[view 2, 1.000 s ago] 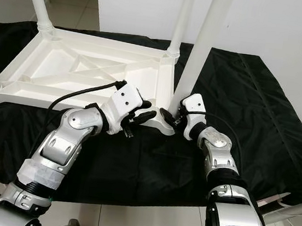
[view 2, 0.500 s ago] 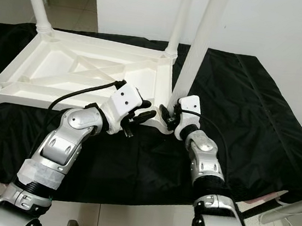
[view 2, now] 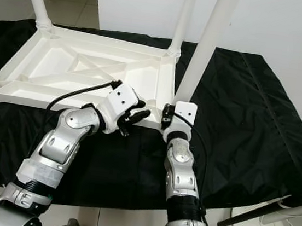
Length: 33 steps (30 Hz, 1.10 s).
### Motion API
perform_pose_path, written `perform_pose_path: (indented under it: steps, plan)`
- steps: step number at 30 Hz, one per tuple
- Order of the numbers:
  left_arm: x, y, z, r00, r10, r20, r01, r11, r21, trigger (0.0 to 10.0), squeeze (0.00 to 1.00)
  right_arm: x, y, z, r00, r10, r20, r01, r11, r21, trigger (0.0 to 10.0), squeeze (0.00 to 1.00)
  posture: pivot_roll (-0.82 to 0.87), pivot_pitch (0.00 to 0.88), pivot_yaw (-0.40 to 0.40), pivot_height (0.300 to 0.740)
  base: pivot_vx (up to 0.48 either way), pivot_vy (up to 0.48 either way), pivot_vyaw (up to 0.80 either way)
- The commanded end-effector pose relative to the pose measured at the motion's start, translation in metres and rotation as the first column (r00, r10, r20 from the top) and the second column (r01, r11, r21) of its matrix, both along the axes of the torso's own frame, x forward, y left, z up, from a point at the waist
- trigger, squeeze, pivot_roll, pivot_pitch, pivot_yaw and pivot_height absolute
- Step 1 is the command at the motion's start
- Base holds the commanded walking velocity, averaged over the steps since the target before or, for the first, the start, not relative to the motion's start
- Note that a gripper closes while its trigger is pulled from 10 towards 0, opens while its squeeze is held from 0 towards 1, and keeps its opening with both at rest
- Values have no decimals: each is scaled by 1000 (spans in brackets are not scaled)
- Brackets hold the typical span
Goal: Building children table
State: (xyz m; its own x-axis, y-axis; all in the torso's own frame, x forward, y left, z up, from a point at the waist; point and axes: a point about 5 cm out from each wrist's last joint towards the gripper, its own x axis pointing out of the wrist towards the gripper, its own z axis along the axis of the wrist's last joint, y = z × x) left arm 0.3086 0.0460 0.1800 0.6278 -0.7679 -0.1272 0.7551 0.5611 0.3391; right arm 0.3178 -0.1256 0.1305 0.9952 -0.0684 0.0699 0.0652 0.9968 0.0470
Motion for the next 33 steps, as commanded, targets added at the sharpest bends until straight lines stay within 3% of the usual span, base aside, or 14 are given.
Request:
perform_pose_path:
  steps: [1,10,11,16,20,25,26,27,28,30,33]
  plan:
    - [5,5,0,974,222,53,-220,975,-42,10000,0,-4,-4,-6,999,-27,-38,27,1000,7,10000,0,-53,0,-37,740,0,0,0]
    - [4,4,-2,976,206,64,-205,979,-15,10000,0,-9,-10,-6,999,-11,-50,13,1000,28,10000,0,-58,0,-35,740,0,0,0]
    - [4,4,-2,977,205,64,-204,979,-16,10000,0,-10,-11,-4,999,13,-32,-12,999,38,10000,1000,-57,0,-34,740,0,0,0]
    - [1,3,-2,981,184,65,-184,983,-15,10000,0,-9,-24,2,996,87,8,-87,996,37,10000,1000,-56,0,-35,740,0,0,0]
    - [-3,2,-3,985,158,67,-158,987,-6,10000,0,-5,-43,2,979,202,-13,-203,978,-44,10000,1000,-53,0,-35,740,0,0,0]
    - [-3,2,-3,987,148,64,-148,989,-5,10000,0,-4,-51,-1,940,334,-67,-340,931,-131,10000,1000,-53,0,-34,740,0,0,0]
    - [-4,2,-3,988,142,64,-142,990,-2,10000,0,-2,-55,-1,930,359,-77,-366,924,-114,10000,0,-53,0,-36,740,0,0,0]
    - [-4,2,-3,988,142,64,-142,990,-2,10000,0,-2,-55,-1,930,359,-77,-366,924,-114,10000,0,-53,0,-36,740,0,0,0]
    - [-5,1,-3,990,124,64,-124,992,3,10000,0,1,-61,3,890,451,-69,-456,882,-120,10000,0,-52,0,-36,740,0,0,0]
    - [-5,0,-3,990,123,65,-124,992,3,10000,0,3,-62,5,858,508,-81,-514,846,-139,10000,0,-53,0,-33,740,0,0,0]
    - [-5,0,-3,990,123,66,-123,992,4,10000,0,4,-62,4,845,527,-90,-534,834,-140,10000,0,-52,0,-32,740,0,0,0]
